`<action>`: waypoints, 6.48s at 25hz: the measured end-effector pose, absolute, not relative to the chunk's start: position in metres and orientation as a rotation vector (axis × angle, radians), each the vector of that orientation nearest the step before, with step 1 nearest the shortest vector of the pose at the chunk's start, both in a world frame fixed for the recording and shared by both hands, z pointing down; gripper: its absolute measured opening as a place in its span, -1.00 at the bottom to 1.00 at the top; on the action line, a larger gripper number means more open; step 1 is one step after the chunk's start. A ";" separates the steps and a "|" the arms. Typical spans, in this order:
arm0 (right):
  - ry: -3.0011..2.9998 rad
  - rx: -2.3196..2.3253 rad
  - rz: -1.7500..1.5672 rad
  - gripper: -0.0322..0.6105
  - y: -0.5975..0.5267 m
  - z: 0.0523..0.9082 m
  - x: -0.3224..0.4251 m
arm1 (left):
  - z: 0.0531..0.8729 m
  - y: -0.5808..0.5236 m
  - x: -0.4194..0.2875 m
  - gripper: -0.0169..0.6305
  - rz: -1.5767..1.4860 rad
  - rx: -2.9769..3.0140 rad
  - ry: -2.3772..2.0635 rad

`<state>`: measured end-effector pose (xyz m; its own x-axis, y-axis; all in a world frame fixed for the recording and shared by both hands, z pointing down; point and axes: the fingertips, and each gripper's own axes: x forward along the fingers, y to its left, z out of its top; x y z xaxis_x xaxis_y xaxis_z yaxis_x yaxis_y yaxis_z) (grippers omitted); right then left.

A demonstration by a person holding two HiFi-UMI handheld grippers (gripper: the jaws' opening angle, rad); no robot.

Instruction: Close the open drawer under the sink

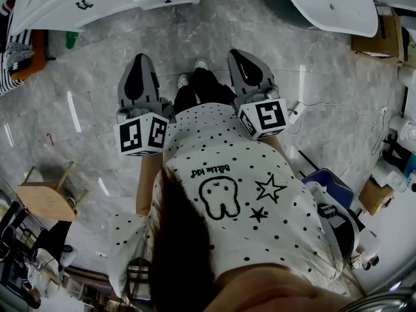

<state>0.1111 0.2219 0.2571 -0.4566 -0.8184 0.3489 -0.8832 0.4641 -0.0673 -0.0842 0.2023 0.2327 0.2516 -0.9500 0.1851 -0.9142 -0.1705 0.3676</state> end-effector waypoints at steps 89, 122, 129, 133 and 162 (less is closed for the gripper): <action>-2.173 1.259 0.723 -0.86 -0.028 0.470 0.105 | 0.751 -0.082 -0.036 -0.47 0.717 1.945 -1.401; -2.096 1.329 0.813 -0.86 -0.035 0.480 0.107 | 0.741 -0.187 -0.032 -0.53 0.614 1.986 -1.462; -2.086 1.341 0.812 -0.86 -0.038 0.479 0.109 | 0.744 -0.201 -0.036 -0.53 0.624 1.973 -1.469; -2.091 1.334 0.811 -0.86 -0.039 0.480 0.106 | 0.741 -0.202 -0.034 -0.53 0.621 1.978 -1.459; -2.431 1.380 0.375 -0.86 -0.093 0.291 0.080 | 0.303 -0.128 -0.080 -0.93 0.228 2.332 -1.642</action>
<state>0.0804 -0.0931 0.2912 -0.4821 -0.7801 0.3988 -0.8639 0.4989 -0.0685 -0.0797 -0.1285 0.3027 0.3417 -0.8952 0.2860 -0.9393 -0.3152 0.1354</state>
